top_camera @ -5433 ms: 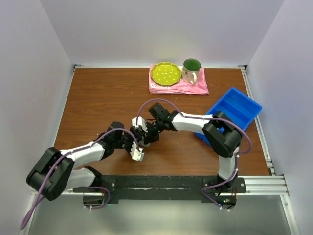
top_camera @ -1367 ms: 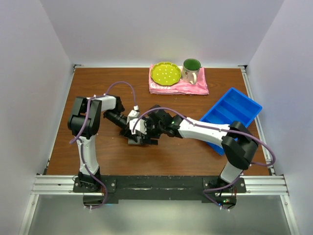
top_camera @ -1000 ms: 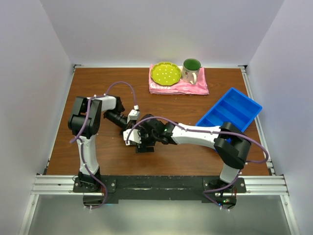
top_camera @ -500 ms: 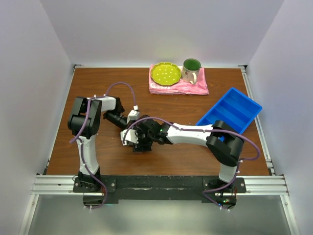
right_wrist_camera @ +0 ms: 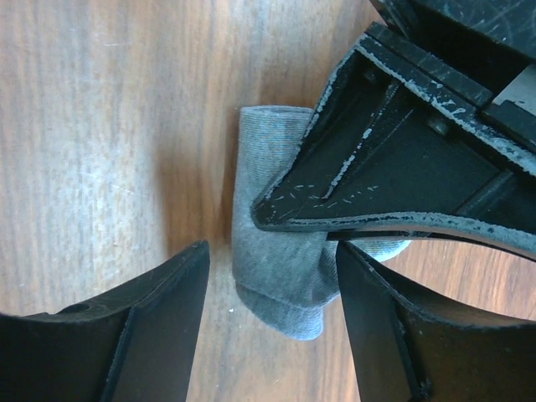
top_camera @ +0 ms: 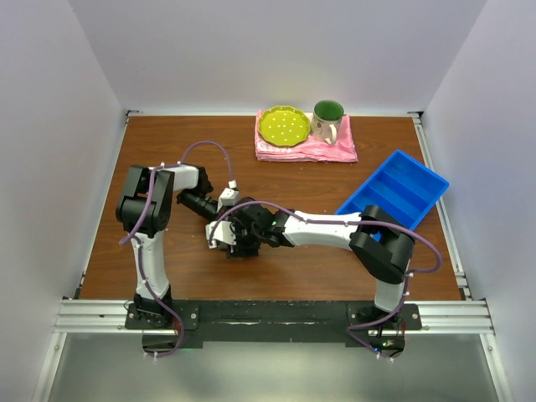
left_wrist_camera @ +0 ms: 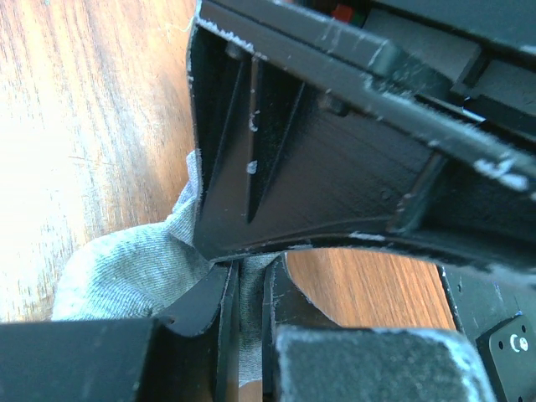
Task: Roll the socks
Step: Roll the sock at the center of the board.
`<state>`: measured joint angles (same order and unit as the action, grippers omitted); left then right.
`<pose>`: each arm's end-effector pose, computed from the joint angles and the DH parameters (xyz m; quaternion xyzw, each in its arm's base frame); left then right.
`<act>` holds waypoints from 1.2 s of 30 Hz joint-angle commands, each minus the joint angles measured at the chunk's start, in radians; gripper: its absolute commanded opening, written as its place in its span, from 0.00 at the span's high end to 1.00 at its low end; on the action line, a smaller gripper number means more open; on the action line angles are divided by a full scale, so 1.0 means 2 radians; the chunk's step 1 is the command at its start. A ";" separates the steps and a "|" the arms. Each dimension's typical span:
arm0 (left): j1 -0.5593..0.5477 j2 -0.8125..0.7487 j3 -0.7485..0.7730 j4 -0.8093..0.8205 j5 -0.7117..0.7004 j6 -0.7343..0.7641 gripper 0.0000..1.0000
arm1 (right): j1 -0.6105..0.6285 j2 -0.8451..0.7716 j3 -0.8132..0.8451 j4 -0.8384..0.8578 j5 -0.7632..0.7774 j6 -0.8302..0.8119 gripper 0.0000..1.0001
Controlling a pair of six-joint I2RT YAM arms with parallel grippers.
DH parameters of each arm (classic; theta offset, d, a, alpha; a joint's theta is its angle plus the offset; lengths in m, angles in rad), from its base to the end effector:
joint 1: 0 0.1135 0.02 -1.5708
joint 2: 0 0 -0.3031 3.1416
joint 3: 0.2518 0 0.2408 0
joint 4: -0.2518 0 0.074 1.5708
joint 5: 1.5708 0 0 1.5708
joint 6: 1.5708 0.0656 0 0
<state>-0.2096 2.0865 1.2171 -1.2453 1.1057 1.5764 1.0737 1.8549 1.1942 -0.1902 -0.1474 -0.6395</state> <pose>0.2932 -0.1223 0.1492 0.5501 0.6239 -0.5366 0.1421 0.1906 0.3715 0.2043 -0.7223 0.5918 0.1430 0.3282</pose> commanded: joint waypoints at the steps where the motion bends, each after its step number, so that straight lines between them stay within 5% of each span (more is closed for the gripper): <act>1: -0.003 0.018 -0.019 0.054 -0.086 0.003 1.00 | 0.008 0.012 0.020 0.018 0.001 -0.002 0.36; 19: -0.003 0.020 -0.020 0.054 -0.085 0.003 1.00 | 0.015 0.015 0.016 0.019 -0.010 -0.008 0.49; 36: -0.003 0.008 -0.026 0.074 -0.087 -0.011 0.98 | 0.020 0.039 0.036 -0.005 -0.054 0.005 0.86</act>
<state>-0.2096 2.0766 1.2007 -1.2343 1.1023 1.5543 1.0836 1.8935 1.2198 -0.2214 -0.1341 -0.6434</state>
